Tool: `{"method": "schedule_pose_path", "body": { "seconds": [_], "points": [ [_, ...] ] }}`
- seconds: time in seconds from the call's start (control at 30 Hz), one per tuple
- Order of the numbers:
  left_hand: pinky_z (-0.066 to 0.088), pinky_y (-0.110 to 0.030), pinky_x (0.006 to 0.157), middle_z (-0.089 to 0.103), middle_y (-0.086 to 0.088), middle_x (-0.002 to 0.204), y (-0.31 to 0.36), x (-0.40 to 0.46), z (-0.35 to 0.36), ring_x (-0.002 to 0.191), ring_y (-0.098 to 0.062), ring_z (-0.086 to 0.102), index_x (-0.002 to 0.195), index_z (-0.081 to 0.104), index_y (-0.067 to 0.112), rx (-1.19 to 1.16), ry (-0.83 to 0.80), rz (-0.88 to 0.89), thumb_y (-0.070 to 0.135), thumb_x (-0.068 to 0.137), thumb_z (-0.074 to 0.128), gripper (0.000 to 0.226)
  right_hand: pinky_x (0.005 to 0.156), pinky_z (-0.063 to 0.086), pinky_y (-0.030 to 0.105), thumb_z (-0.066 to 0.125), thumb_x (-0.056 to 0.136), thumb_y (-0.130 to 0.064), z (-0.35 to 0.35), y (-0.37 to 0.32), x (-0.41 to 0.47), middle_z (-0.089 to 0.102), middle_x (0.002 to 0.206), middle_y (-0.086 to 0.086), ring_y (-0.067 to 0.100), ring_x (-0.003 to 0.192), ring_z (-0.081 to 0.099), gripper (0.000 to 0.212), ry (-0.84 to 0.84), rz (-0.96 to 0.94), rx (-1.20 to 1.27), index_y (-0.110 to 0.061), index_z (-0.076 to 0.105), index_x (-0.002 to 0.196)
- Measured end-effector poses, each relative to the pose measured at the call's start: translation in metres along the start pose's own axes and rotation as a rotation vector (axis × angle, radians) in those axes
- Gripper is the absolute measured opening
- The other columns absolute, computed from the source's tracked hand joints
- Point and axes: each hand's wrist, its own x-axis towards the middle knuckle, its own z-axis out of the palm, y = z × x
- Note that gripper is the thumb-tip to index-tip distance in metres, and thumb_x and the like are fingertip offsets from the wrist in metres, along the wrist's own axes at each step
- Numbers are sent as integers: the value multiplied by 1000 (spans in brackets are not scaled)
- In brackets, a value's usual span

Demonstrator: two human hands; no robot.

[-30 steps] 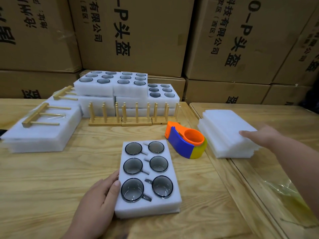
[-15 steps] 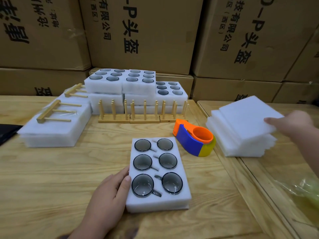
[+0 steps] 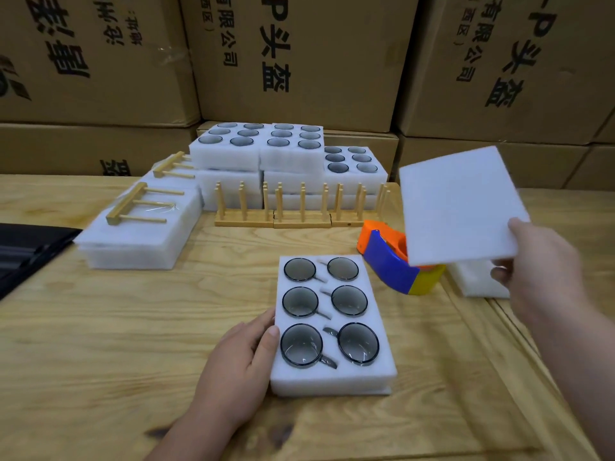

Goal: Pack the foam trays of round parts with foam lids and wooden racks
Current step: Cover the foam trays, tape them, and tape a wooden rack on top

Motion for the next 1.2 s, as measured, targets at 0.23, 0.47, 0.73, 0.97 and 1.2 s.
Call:
{"method": "schedule_pose_path", "body": {
  "seconds": [0.23,0.47,0.73,0.97,1.2],
  "points": [
    [43,-41,108,63,38,123,3,1,-1,121,-4,57,138,58,48,9,-12,-18,51,96,35,48,43,34,28,64,80,-39,37,48,-83,55,56,-13,12,50,44,20,-238,103,68,-22,65,71],
    [45,-39,104,62,38,123,1,1,-1,120,-2,57,138,57,49,7,-19,-15,52,96,35,48,50,49,23,63,97,-24,47,72,-131,74,72,-9,7,59,67,14,-362,169,35,-18,70,86],
    [47,-38,102,62,39,122,-2,2,-1,117,1,57,139,55,51,0,-24,5,63,91,29,56,83,59,53,68,93,-13,42,83,-140,78,93,8,31,91,75,22,-359,120,-21,-24,67,112],
    [46,-40,101,60,41,123,-3,2,0,116,-4,58,137,51,59,18,-23,36,62,95,28,48,81,57,49,68,93,-10,37,89,-139,77,89,9,29,85,74,24,-418,116,-16,-26,67,110],
    [46,-43,105,60,35,131,-8,3,0,125,1,56,143,51,50,-21,-12,86,56,101,25,50,74,50,35,65,95,-15,32,96,-138,78,90,1,13,80,70,14,-437,143,-17,-22,77,93]
  ]
}}
